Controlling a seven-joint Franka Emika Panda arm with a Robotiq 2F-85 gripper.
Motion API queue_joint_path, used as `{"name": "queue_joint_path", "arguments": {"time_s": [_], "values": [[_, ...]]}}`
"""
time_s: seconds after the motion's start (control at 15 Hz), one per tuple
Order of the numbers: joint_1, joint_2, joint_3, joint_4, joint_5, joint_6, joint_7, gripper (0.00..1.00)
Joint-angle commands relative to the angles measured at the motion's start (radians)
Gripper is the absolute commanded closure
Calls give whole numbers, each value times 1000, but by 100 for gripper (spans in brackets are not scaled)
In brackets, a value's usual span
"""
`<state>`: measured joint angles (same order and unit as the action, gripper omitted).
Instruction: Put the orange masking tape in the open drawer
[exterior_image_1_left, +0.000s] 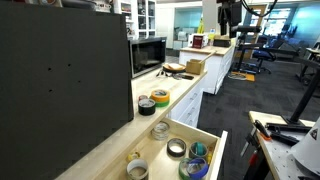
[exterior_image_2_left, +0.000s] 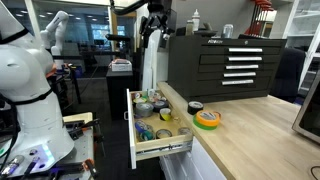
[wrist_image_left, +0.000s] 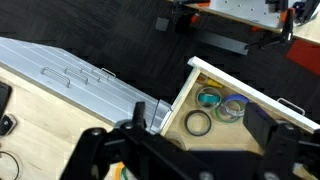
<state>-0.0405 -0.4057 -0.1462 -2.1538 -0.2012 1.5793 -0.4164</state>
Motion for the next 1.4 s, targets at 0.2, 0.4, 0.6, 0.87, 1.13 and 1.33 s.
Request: {"name": "queue_joint_path", "arguments": {"time_s": [0.2, 0.4, 0.6, 0.87, 1.13, 1.33], "values": [[21, -1, -17, -99, 75, 268, -53, 0], [33, 15, -13, -139, 92, 373, -87, 0], [45, 45, -11, -164, 103, 447, -120, 0], [50, 96, 0, -153, 122, 444, -120, 0], [39, 100, 9, -157, 108, 438, -107, 0], [39, 100, 9, -156, 109, 438, -107, 0]]}}
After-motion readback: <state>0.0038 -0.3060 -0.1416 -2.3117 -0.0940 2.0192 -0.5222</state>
